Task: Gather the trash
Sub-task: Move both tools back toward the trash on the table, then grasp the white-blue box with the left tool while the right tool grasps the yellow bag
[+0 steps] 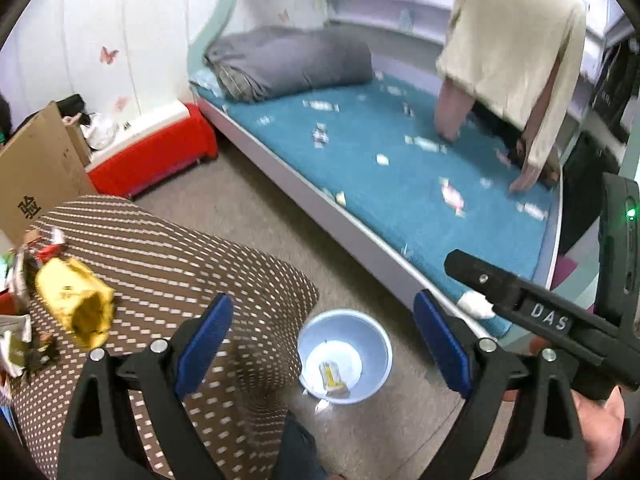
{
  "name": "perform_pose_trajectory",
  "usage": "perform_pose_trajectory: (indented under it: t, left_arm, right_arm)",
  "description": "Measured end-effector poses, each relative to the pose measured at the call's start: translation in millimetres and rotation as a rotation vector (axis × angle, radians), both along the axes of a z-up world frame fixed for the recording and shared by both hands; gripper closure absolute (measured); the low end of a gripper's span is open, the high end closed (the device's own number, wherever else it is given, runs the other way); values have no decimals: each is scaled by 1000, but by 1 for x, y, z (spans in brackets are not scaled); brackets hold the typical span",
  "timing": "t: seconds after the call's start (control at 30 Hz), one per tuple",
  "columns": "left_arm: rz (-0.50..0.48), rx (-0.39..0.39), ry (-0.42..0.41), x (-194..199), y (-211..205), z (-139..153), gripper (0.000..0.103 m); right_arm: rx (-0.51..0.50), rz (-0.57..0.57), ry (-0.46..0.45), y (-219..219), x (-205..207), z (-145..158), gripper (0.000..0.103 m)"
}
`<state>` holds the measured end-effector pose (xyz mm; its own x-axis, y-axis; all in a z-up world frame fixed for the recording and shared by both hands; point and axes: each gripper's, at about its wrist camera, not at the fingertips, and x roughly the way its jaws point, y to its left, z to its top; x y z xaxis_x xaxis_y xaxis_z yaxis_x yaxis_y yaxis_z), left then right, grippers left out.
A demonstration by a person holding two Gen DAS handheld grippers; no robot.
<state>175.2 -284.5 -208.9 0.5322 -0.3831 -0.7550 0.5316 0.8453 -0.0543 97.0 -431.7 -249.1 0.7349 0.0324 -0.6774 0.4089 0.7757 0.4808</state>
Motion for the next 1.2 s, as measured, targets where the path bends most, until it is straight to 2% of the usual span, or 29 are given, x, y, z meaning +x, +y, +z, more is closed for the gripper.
perform_pose_trajectory:
  t: [0.1,0.27,0.33,0.57,0.7,0.83,1.03,1.2]
  left_arm:
    - [34,-43,-72,-11,26,23,13]
    - [99,-40,-226,-28,63,50,13]
    - [125,-32,-278,-34,80,58,13]
    - [230,-28,-313,-47,148,76,13]
    - [310,-10,-302,-47,187,81,12]
    - [392,-26,-294,-47,228,85,12]
    - [511,-39,-281,-52,291,82,12]
    - [624,-15,-226,-48,344,68,12]
  right_arm:
    - [-71,10,-44,21,-4,34,6]
    - [-226,29,-123,62,-6,79,6]
    - [-277,83,-134,84,-3,91,6]
    - [-366,239,-186,162,8,116,6]
    - [-375,300,-193,192,16,120,6]
    - [-377,348,-211,220,18,126,6]
    - [-378,418,-198,249,32,120,6]
    - [-365,456,-151,263,48,101,6]
